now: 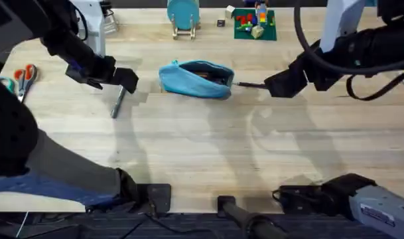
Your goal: Unzip the bag, pick up the pens from the table one at a time and place them inside, then zip the bag closed.
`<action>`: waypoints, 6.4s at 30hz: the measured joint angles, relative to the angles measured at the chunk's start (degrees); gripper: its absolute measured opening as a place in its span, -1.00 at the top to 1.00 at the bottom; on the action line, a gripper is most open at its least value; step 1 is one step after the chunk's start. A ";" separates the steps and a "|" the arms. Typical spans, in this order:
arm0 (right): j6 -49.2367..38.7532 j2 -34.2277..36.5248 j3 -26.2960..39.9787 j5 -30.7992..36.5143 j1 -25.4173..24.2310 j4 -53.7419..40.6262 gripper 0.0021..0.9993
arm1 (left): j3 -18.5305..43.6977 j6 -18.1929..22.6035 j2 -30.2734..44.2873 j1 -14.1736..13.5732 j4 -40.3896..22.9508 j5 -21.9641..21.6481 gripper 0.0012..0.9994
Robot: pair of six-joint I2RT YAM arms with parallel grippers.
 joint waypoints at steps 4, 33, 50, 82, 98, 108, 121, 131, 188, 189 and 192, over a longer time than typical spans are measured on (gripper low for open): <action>0.01 0.00 0.00 0.00 0.00 0.02 -0.99 | 0.00 -0.66 1.78 0.00 1.46 -0.11 -0.99; 0.01 0.00 -0.01 0.00 0.00 0.00 -0.99 | 1.16 -1.88 7.67 -0.22 1.70 -1.64 0.89; 0.01 0.00 -0.02 0.00 0.00 0.00 -1.00 | 1.25 -4.68 7.67 -0.20 1.93 -1.57 0.92; 0.01 0.00 -0.02 0.00 0.00 0.00 -0.99 | 14.05 -7.89 -10.90 -4.79 -7.95 2.59 0.91; 0.01 0.00 -0.02 0.02 0.00 0.00 -0.99 | 14.05 -6.91 -20.42 -15.35 -10.99 2.76 0.92; 0.01 0.00 -0.02 0.00 0.00 0.00 -1.00 | 14.05 2.98 -20.40 -26.71 -10.01 2.76 0.92; 0.01 0.00 -0.02 0.00 0.00 0.00 -1.00 | 14.05 16.41 -20.42 -33.11 -0.99 8.60 0.92; 0.01 0.01 -0.02 0.00 0.00 0.00 -1.00 | 14.05 26.95 -20.40 -33.11 -0.40 18.55 0.92; 0.01 0.00 -0.02 0.00 0.00 0.00 -1.00 | 14.27 38.26 -0.71 -34.67 -0.14 26.93 0.92; 0.01 0.00 -0.02 0.00 0.00 0.00 -1.00 | 14.27 38.27 -0.50 -34.67 -0.17 26.82 0.92; 0.01 0.00 -0.02 0.00 0.00 0.00 -1.00 | 14.32 38.26 0.72 -34.67 -0.57 26.68 0.92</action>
